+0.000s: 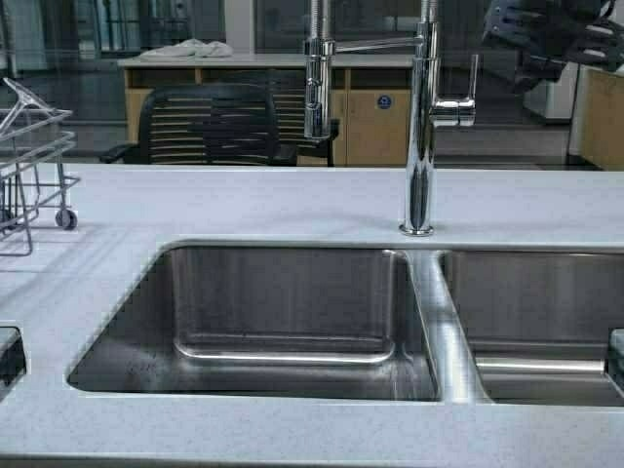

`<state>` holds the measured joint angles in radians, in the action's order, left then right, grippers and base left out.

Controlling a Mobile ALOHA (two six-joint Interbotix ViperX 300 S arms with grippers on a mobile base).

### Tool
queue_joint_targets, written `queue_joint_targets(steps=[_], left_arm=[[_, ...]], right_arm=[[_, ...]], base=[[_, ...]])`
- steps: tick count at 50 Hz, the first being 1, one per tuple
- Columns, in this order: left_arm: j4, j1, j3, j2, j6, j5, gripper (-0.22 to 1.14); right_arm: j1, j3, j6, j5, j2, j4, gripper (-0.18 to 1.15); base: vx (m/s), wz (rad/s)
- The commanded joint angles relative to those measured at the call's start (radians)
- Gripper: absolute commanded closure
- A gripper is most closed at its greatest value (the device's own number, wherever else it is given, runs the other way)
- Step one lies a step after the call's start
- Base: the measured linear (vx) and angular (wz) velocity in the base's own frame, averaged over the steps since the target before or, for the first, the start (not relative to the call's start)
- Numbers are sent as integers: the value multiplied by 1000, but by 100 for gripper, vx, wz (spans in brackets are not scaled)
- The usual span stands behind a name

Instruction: Wash the pan

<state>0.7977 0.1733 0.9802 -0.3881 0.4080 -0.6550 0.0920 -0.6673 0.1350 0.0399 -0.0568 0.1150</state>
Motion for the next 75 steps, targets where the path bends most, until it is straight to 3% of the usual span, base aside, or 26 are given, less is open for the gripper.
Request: queue_joint_targets(steps=[1, 27, 32, 40, 45, 75], left_arm=[[3, 6, -26, 28, 3, 6, 89], [5, 17, -55, 75, 18, -3, 83], [3, 18, -57, 97, 18, -3, 65], [0, 18, -75, 153, 18, -26, 12], [0, 18, -97, 179, 18, -44, -12], [-14, 18, -160, 81, 18, -51, -10]], right_arm=[[2, 20, -2, 11, -11, -2, 92], [2, 18, -2, 11, 0, -2, 92], [2, 18, -3, 11, 2, -2, 92], [2, 15, -3, 11, 2, -5, 92], [2, 15, -3, 11, 2, -11, 92], [2, 18, -3, 11, 15, -14, 92]], base=[[0, 0], [0, 0], [0, 0], [0, 0], [0, 0], [0, 0]])
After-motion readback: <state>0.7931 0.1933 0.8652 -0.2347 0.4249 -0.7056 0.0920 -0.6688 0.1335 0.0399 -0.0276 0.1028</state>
